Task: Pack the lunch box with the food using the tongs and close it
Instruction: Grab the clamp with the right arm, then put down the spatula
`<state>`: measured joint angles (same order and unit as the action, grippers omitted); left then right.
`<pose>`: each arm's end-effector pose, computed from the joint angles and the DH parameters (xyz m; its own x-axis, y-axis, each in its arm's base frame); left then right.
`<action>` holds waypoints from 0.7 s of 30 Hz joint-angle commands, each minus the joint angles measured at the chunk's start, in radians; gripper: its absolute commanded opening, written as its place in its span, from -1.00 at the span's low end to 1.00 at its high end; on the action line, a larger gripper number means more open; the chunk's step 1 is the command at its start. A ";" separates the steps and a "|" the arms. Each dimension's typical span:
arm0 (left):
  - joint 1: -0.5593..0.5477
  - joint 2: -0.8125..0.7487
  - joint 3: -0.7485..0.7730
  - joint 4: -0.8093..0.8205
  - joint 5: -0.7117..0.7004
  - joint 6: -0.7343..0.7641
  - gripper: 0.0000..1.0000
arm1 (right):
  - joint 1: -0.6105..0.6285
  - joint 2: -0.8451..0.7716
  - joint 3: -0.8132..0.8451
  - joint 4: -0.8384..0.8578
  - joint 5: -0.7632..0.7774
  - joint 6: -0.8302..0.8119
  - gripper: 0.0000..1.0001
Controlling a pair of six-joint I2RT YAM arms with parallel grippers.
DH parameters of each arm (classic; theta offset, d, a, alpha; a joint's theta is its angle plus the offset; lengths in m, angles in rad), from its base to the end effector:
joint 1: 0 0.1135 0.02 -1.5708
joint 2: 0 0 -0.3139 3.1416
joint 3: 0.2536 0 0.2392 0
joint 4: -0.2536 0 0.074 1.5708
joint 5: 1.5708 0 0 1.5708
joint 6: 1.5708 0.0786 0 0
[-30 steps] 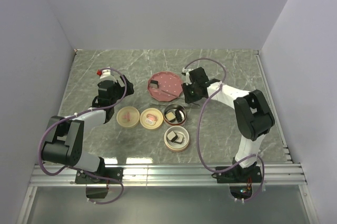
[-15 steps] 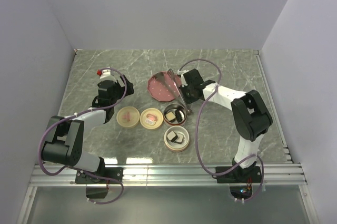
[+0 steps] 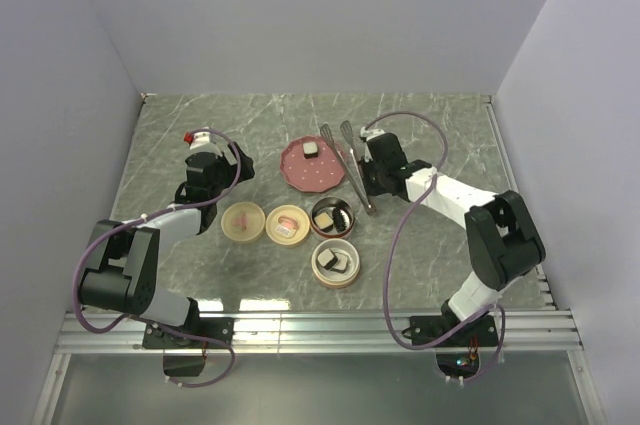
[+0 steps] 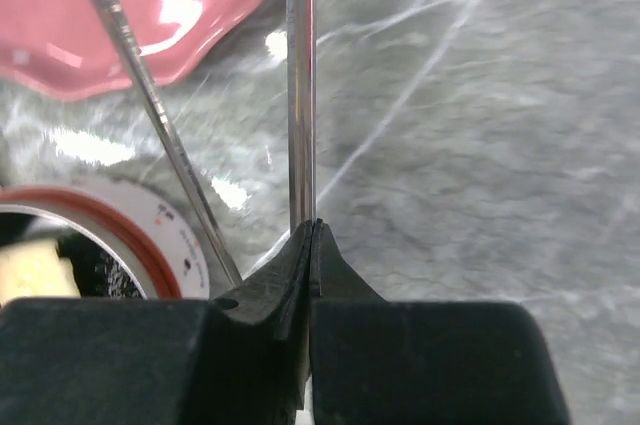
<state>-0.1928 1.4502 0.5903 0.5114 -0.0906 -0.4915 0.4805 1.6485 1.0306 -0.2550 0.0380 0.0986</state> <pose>0.3173 -0.0547 0.2368 -0.3462 -0.4113 -0.8432 -0.0635 0.9070 -0.4163 0.3258 0.1665 0.2243 -0.7195 -0.2641 -0.6424 -0.3712 0.9279 0.0343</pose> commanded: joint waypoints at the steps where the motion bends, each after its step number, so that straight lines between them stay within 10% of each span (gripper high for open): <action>1: 0.004 -0.005 0.022 0.042 0.015 -0.004 0.99 | -0.032 -0.055 0.011 0.059 0.059 0.065 -1.00; 21: 0.004 0.002 0.026 0.042 0.019 -0.004 0.99 | -0.072 0.339 0.434 -0.289 0.402 0.161 -1.00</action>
<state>-0.1928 1.4506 0.5903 0.5114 -0.0864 -0.4915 0.4301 1.9701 1.4097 -0.4789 0.3786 0.2295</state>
